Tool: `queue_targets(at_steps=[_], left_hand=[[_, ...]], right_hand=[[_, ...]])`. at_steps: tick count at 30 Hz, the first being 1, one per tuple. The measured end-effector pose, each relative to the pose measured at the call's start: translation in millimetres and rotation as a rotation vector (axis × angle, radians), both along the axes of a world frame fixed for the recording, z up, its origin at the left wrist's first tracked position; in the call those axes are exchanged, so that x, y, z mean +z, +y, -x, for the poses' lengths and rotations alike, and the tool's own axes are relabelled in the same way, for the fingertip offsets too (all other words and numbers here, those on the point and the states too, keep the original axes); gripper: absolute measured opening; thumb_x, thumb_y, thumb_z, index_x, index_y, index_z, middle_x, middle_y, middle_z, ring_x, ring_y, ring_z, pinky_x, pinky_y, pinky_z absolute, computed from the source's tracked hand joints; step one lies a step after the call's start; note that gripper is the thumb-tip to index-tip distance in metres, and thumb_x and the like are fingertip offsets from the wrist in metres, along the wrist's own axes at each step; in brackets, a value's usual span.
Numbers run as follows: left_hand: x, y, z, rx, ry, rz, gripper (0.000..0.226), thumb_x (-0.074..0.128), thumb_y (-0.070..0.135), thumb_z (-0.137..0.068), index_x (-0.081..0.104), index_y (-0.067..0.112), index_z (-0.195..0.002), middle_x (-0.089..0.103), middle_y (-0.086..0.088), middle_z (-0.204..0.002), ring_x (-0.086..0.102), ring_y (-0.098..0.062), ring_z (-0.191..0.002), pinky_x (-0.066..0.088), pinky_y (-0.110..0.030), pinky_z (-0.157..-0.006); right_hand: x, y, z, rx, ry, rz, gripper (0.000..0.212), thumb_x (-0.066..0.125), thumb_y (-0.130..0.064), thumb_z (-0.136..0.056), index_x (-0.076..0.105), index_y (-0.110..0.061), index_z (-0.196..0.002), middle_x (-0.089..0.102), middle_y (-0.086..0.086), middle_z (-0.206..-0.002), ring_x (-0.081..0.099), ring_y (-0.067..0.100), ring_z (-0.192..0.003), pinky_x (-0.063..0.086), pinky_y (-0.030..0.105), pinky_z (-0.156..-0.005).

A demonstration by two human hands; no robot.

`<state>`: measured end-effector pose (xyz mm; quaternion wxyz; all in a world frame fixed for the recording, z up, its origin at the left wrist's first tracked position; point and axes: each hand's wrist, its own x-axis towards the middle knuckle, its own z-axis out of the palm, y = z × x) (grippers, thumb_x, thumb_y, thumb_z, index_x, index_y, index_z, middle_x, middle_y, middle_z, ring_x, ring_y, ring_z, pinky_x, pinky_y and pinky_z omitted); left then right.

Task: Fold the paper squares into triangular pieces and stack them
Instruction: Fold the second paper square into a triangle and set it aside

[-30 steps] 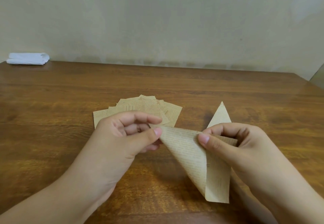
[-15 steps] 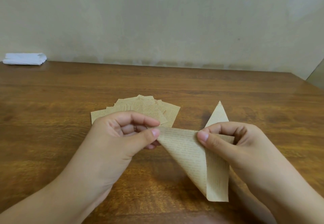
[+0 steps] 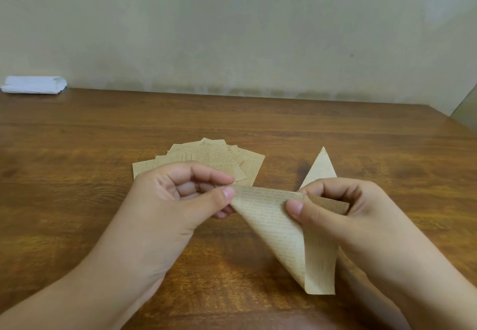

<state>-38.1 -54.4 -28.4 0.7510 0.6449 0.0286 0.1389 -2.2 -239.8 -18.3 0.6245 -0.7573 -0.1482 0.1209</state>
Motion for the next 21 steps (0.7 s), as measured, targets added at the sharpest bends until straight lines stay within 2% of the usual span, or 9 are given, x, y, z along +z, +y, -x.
queue_targets(at_steps=[14,18,21], left_hand=[[1.2,0.8,0.8,0.004,0.026,0.009,0.019,0.069,0.006,-0.052,0.072,0.005,-0.071,0.067,-0.014,-0.060,0.063,-0.014,-0.050,0.049,-0.015,-0.048],[2.5,3.6,2.9,-0.025,0.074,0.031,0.024,0.065,0.010,-0.063,0.072,0.010,-0.087,0.072,-0.016,-0.074,0.069,-0.018,-0.063,0.056,-0.020,-0.057],[3.6,2.9,3.7,-0.013,0.075,0.023,0.020,0.061,0.002,-0.077,0.073,0.013,-0.089,0.073,-0.014,-0.075,0.070,-0.019,-0.065,0.056,-0.021,-0.059]], right_hand=[[-1.7,0.0,-2.1,-0.011,0.037,-0.044,0.020,0.073,-0.036,-0.054,0.072,-0.017,-0.060,0.067,-0.001,-0.059,0.058,0.006,-0.052,0.040,0.012,-0.047],[-1.6,-0.5,-3.0,-0.019,0.039,-0.041,0.018,0.073,-0.032,-0.057,0.070,-0.014,-0.059,0.064,-0.001,-0.056,0.055,0.005,-0.049,0.038,0.010,-0.045],[-1.5,0.2,-3.5,-0.029,0.033,-0.045,0.017,0.073,-0.031,-0.056,0.070,-0.014,-0.057,0.063,-0.001,-0.055,0.054,0.004,-0.047,0.037,0.010,-0.044]])
